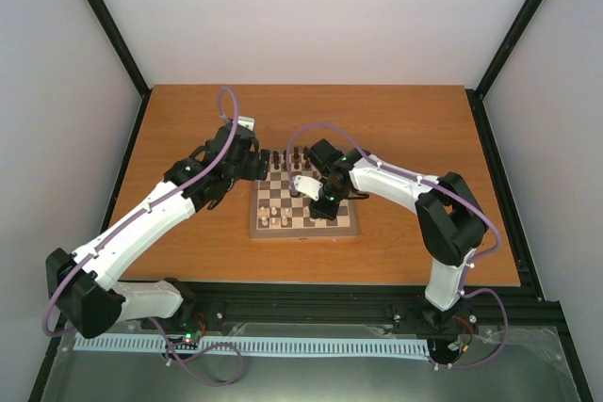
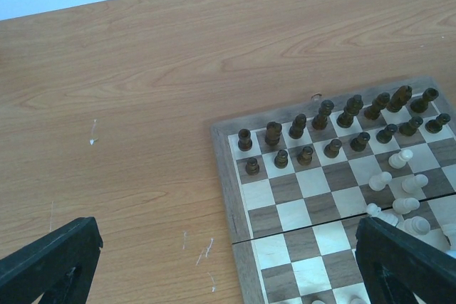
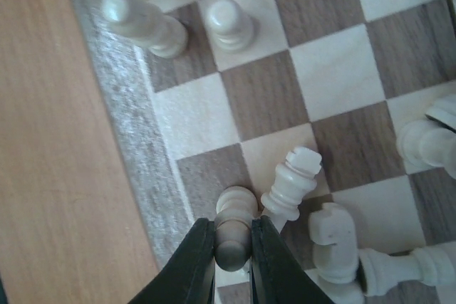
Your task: Set up the chess pieces on the board
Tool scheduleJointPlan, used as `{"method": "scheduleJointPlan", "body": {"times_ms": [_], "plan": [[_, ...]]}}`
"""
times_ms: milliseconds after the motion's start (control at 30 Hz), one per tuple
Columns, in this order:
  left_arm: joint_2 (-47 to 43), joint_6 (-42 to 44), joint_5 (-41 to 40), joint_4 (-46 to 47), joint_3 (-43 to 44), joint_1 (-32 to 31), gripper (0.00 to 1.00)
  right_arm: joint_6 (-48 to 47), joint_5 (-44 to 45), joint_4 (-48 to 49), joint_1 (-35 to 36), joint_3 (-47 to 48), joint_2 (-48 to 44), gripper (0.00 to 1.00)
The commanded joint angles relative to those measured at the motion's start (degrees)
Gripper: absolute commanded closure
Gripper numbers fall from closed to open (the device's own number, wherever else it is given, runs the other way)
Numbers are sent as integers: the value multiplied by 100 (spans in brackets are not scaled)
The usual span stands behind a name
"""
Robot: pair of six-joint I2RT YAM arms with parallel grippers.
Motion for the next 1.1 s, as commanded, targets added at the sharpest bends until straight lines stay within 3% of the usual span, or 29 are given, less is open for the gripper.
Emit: {"method": "scheduleJointPlan", "body": {"times_ms": [0,200,467,1067], "plan": [[24,109,53,-95,232,11,0,232,684,108,51,181,109,95],[19,110,79,-103,232,9,0,326,1094,238,49,130,52,96],[16,110,93,-103,235,16,0,184,545,30,50,112,-254,96],[45,122,144,-121,249,12,0,-213,573,-312,142,-291,-387,95]]}}
